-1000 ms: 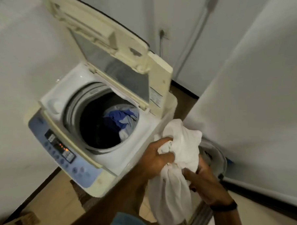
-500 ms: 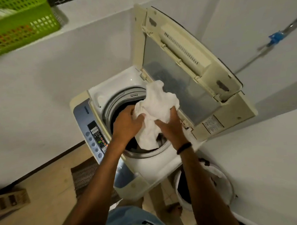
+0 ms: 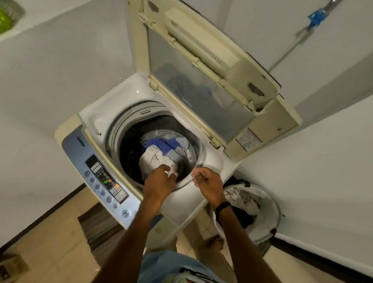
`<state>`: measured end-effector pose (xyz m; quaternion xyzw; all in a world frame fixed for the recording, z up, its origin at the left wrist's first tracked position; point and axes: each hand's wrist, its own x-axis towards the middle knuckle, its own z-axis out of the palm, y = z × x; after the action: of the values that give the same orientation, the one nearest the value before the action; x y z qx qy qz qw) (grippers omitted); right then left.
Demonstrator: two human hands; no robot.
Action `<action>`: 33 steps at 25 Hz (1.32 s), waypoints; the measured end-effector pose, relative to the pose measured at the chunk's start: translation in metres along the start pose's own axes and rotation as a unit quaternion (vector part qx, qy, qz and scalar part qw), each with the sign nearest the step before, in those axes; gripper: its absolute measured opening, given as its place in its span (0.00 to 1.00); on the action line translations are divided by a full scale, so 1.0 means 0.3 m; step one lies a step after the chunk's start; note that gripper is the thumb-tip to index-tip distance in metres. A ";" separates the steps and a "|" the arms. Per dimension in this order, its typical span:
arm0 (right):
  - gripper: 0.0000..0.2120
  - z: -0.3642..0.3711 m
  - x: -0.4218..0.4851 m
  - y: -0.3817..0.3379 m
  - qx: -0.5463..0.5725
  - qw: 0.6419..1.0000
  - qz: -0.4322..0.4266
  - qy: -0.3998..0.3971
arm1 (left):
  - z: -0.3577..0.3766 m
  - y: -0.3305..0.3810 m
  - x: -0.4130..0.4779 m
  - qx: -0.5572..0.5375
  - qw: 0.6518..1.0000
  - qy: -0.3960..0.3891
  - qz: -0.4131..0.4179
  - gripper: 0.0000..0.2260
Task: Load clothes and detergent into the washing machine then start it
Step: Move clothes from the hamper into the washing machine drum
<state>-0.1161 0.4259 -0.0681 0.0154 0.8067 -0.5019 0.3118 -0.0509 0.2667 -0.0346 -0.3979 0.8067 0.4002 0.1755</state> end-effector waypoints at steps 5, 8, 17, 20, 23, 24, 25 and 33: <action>0.06 -0.269 -0.138 0.211 0.127 0.975 0.121 0.135 | 0.306 0.192 -0.121 0.113 0.978 -0.112 0.132 0.18; 0.08 -0.396 -0.208 0.448 0.140 0.945 0.239 0.176 | 0.459 0.279 -0.185 0.269 0.942 -0.035 0.196 0.22; 0.10 -0.572 0.013 1.273 0.108 0.911 0.389 0.084 | 1.110 0.233 -0.024 0.271 0.933 -0.111 0.209 0.17; 0.12 -0.639 0.282 1.605 -0.094 0.925 0.367 0.008 | 1.431 0.110 0.160 0.243 0.943 -0.164 0.154 0.14; 0.18 -0.700 0.550 1.886 -0.294 0.895 0.332 -0.052 | 1.675 0.004 0.269 0.125 0.953 -0.208 0.183 0.10; 0.16 -0.720 0.625 1.963 -0.316 0.889 0.327 -0.054 | 1.728 -0.030 0.288 0.095 0.954 -0.211 0.192 0.10; 0.12 -0.741 0.679 2.016 -0.324 0.886 0.325 -0.072 | 1.763 -0.058 0.299 0.085 0.954 -0.212 0.194 0.09; 0.10 -0.703 0.801 2.120 -0.319 0.898 0.289 -0.085 | 1.776 -0.202 0.304 0.106 0.960 -0.198 0.164 0.09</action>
<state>-0.1977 0.8446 -0.6379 0.1048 0.8541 -0.1044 0.4987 -0.0789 0.6174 -0.4495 -0.1519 0.8477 0.4064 0.3052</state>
